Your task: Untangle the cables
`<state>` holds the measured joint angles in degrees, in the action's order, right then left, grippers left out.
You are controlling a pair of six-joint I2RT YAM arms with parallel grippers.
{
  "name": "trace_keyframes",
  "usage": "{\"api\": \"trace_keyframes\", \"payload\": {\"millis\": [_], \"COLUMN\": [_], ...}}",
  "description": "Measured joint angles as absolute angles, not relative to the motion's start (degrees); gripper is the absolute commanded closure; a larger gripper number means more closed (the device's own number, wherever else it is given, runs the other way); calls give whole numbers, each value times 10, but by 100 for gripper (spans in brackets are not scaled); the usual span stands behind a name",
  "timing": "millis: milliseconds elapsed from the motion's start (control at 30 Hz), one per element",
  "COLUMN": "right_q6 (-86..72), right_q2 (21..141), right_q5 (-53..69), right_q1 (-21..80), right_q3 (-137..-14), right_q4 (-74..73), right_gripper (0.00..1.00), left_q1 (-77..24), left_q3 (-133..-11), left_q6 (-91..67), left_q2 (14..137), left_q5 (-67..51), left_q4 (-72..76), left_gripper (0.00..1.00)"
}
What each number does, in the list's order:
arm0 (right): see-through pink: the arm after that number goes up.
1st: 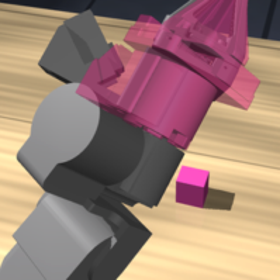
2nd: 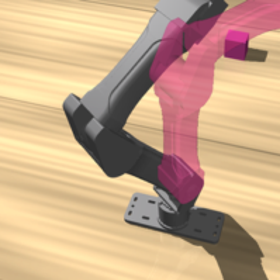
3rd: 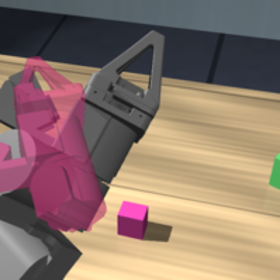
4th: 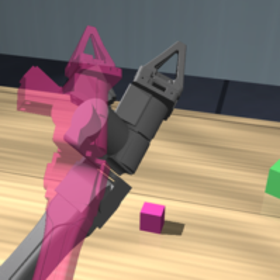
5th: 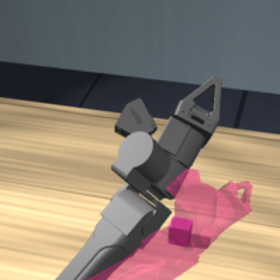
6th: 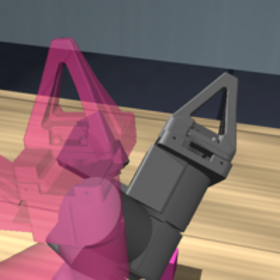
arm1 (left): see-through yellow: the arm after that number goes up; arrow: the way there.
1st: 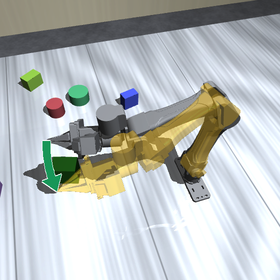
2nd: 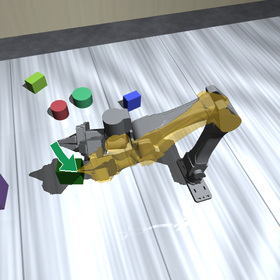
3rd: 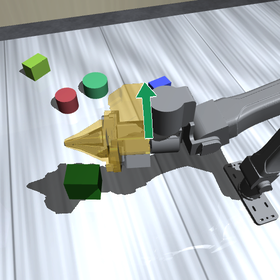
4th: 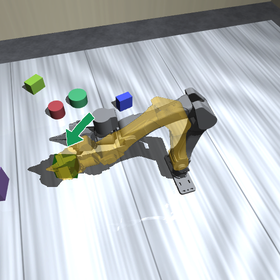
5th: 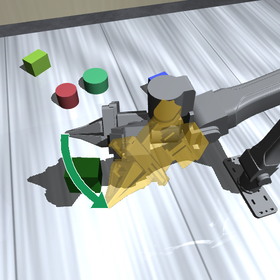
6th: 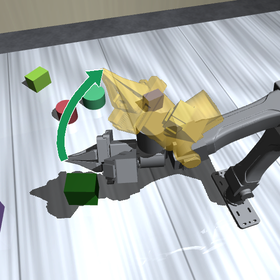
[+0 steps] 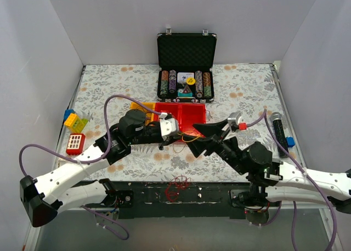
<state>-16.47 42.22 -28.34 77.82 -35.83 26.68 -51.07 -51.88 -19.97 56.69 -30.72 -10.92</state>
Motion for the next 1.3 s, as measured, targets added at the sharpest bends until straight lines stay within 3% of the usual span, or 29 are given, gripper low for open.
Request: {"api": "trace_keyframes", "payload": {"millis": [200, 433, 800, 1200, 1300], "right_q6": [-199, -266, -320, -343, -344], "right_q2": [284, 190, 221, 232, 231], "right_q5": [-337, -375, -386, -389, -391], "right_q1": [779, 778, 779, 779, 779], "right_q3": [-317, -295, -291, -316, -319], "right_q4": [146, -25, -186, -244, -252], "right_gripper": [17, 32, 39, 39, 37], "left_q1": [-466, -387, -349, -318, -318], "left_q3": [-502, -532, -512, -515, -515], "left_q6": [-232, -295, -341, -399, -403], "left_q2": [570, 649, 709, 810, 815], "left_q5": [-220, -136, -53, -6, 3], "left_q4": [-65, -30, -16, -73, -75], "left_gripper": [100, 100, 100, 100, 89]}}
